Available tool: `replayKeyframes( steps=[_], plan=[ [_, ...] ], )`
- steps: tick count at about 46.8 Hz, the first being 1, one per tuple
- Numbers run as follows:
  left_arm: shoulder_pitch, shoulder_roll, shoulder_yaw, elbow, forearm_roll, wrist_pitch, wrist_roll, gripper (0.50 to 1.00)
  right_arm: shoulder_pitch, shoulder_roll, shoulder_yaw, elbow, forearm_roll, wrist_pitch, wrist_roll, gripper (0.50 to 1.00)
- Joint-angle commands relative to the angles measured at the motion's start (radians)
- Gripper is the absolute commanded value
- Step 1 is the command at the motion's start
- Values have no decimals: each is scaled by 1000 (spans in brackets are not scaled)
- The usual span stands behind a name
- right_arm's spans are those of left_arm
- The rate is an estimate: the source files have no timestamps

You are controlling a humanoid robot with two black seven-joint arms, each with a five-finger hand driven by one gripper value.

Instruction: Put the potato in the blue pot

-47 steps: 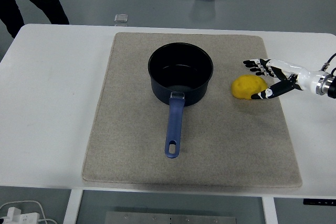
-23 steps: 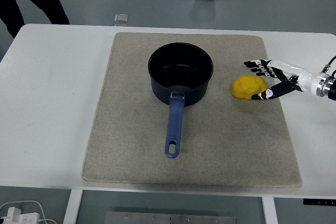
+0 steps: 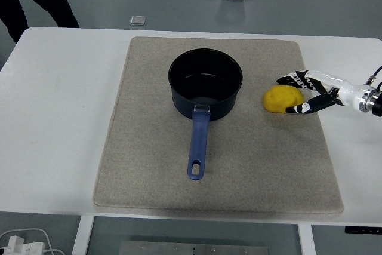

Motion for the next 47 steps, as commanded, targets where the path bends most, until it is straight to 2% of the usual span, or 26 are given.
replayKeyframes(
  steps=[1, 4, 7, 17, 30, 40, 47],
  plan=[
    [0, 0, 0, 0, 1, 0, 0, 996, 0, 0, 1, -1, 0, -13, 0, 717],
    [0, 0, 0, 0, 1, 0, 0, 996, 0, 0, 0, -1, 1, -19, -2, 654],
    [0, 0, 0, 0, -1, 0, 0, 996, 0, 0, 1, -1, 0, -21, -2, 621],
    [0, 0, 0, 2, 1, 0, 0, 996, 0, 0, 4, -1, 9, -22, -2, 554],
    [0, 0, 0, -2, 1, -1, 0, 996, 9, -6, 9, 1, 20, -19, 0, 552],
    [0, 0, 2, -2, 1, -1, 0, 996, 17, -2, 72, 1, 46, -7, -3, 552],
    [0, 0, 2, -3, 1, -1, 0, 996, 64, 0, 70, 7, 86, -4, -5, 552]
  ],
)
